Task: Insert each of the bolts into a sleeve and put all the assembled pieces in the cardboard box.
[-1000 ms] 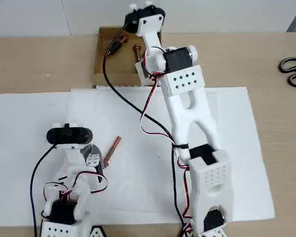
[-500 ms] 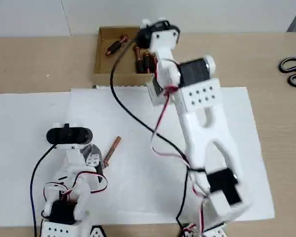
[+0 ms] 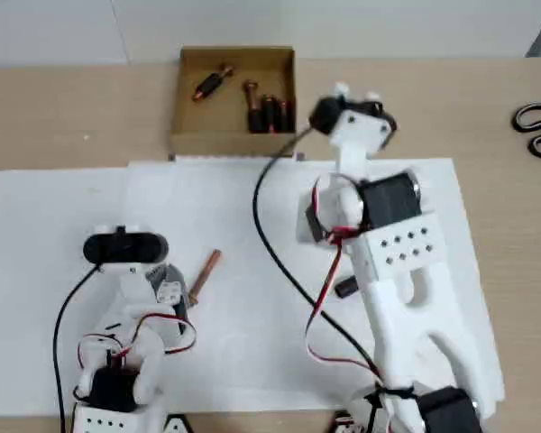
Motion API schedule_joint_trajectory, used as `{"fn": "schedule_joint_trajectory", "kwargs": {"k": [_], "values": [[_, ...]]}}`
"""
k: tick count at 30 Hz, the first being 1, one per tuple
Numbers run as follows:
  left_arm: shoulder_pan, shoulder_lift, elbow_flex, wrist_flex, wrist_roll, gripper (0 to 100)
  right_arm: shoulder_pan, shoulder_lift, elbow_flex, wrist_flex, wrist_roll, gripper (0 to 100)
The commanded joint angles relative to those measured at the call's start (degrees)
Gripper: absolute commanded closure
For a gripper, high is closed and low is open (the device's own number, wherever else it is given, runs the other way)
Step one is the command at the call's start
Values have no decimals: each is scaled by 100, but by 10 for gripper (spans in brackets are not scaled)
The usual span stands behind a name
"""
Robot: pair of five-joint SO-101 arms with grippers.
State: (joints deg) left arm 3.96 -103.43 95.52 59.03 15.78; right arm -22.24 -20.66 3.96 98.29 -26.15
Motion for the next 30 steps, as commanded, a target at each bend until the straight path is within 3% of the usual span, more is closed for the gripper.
{"fn": "schedule_joint_trajectory", "kwargs": {"k": [1, 12, 21, 30], "values": [[-18, -62, -171, 26, 35, 994, 40, -453, 642, 40, -387, 882], [-18, -62, -92, 0, 1020, 994, 57, -602, 932, -4, -1538, 880], [-18, -62, -92, 0, 1011, 994, 57, -602, 2022, -558, -2110, 881], [-18, -62, -92, 0, 1020, 994, 92, -602, 2708, -1473, -2101, 880]]}}
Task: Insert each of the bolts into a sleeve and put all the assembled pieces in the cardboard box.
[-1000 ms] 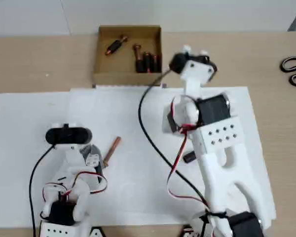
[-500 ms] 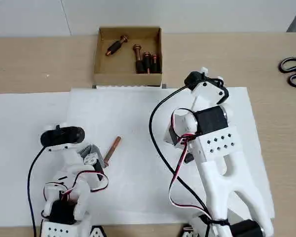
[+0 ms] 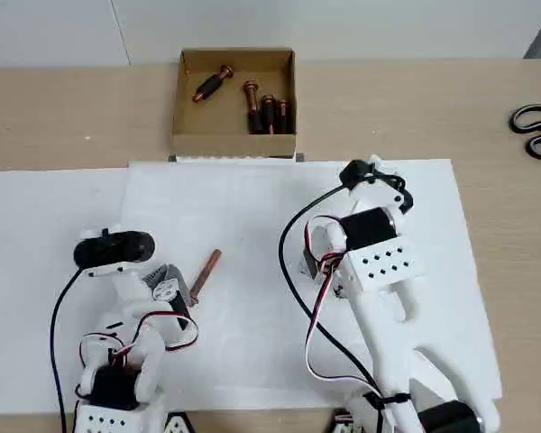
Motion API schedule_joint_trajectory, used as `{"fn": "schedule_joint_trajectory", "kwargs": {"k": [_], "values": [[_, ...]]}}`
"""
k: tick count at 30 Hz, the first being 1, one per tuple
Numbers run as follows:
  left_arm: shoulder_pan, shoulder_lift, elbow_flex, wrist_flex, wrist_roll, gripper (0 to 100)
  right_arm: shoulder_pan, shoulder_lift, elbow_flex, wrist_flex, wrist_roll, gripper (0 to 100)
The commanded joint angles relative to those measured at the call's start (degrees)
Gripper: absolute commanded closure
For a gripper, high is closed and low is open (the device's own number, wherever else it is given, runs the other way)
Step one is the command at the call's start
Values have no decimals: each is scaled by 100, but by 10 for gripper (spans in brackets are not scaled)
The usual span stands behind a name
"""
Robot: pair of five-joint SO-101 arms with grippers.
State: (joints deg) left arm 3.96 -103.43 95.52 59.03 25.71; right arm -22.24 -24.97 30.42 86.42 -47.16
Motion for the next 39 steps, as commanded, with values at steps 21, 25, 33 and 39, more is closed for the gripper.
{"fn": "schedule_joint_trajectory", "kwargs": {"k": [21, 25, 33, 39], "values": [[-18, -62, -84, 0, 26, 994, 875, 989, 237, -989, 211, 879], [-18, -62, -84, 0, 26, 994, 866, 1138, 237, -1130, 211, 879], [-18, -70, -84, 0, 26, 994, 892, 1481, 237, -1270, 220, 879], [-18, -70, -84, 0, 26, 994, 884, 1640, 237, -1411, 220, 879]]}}
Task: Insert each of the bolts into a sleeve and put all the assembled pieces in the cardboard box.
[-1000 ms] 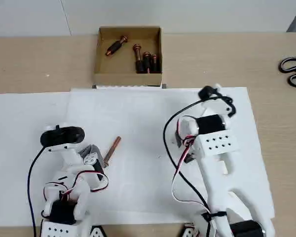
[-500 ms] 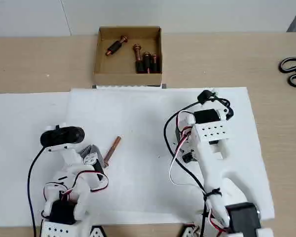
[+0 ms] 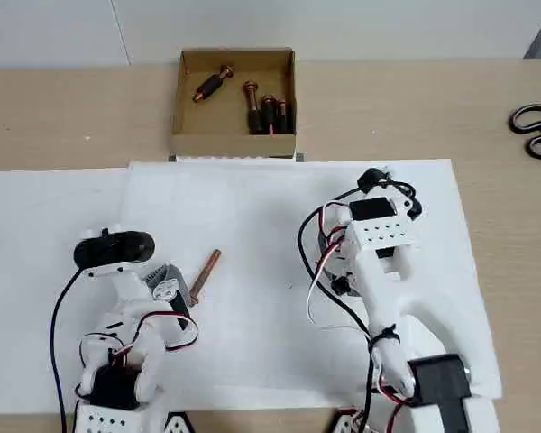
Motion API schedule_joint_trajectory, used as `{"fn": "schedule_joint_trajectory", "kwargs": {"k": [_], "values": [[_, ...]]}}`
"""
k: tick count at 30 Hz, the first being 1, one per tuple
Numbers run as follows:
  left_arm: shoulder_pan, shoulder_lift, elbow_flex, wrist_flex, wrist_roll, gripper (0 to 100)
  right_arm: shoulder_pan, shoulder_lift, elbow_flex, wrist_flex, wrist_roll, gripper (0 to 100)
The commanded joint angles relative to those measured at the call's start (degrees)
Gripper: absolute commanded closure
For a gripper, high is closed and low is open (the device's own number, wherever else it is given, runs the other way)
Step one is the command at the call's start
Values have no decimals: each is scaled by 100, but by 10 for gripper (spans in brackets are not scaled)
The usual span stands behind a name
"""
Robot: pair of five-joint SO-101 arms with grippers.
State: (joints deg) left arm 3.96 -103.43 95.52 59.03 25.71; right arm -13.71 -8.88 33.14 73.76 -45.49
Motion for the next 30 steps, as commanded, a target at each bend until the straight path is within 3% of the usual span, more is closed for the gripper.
{"fn": "schedule_joint_trajectory", "kwargs": {"k": [1, 15, 19, 30], "values": [[-18, -70, -84, 0, 26, 994, 40, 48, -35, -189, 53, 879], [-18, -70, -84, 0, 26, 994, 22, 629, -35, -382, 44, 886], [-18, -70, -84, 0, 26, 994, 13, 637, -35, -382, 44, 995], [18, -70, -84, -44, 26, 994, -4, 66, -308, -330, 229, 995]]}}
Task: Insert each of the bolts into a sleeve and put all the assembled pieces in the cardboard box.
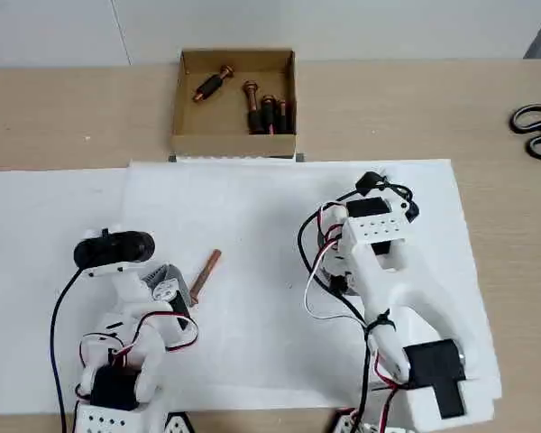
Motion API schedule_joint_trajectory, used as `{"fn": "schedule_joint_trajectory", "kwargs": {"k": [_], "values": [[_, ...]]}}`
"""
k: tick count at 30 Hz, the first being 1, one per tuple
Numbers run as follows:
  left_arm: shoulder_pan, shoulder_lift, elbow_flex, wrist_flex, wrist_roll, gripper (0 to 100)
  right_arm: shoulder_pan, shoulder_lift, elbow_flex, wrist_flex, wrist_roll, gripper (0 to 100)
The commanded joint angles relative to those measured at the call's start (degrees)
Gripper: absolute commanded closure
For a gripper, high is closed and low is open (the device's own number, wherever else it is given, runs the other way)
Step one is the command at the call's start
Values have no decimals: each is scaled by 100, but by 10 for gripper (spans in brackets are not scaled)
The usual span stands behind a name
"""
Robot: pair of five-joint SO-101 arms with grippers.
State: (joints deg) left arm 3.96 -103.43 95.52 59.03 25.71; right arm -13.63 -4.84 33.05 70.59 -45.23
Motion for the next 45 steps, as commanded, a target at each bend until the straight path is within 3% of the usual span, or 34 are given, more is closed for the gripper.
{"fn": "schedule_joint_trajectory", "kwargs": {"k": [1, 9, 17, 23, 28, 33, 39, 45], "values": [[26, -70, -84, -70, 26, 994, -13, -479, -422, -13, 387, 995], [-35, -70, -119, -404, -26, 993, 40, -1763, -747, 207, 1670, 995], [-299, -53, -813, -1846, -826, 993, 242, -2308, -738, 1385, 1679, 995], [-325, -35, -1578, -1873, -1705, 993, 892, -2316, -738, 1692, 1697, 995], [-545, 510, -2510, -1433, -2057, 993, 1138, -2325, -747, 1842, 1697, 995], [-967, 2470, -4286, -958, -1969, 993, 1156, -2325, -747, 2149, 1697, 995], [-738, 4633, -6668, 967, -1714, 993, 1156, -2325, -747, 2176, 1697, 995], [-448, 5521, -7899, 2637, -1389, 993, 1156, -2325, -738, 2475, 1697, 995]]}}
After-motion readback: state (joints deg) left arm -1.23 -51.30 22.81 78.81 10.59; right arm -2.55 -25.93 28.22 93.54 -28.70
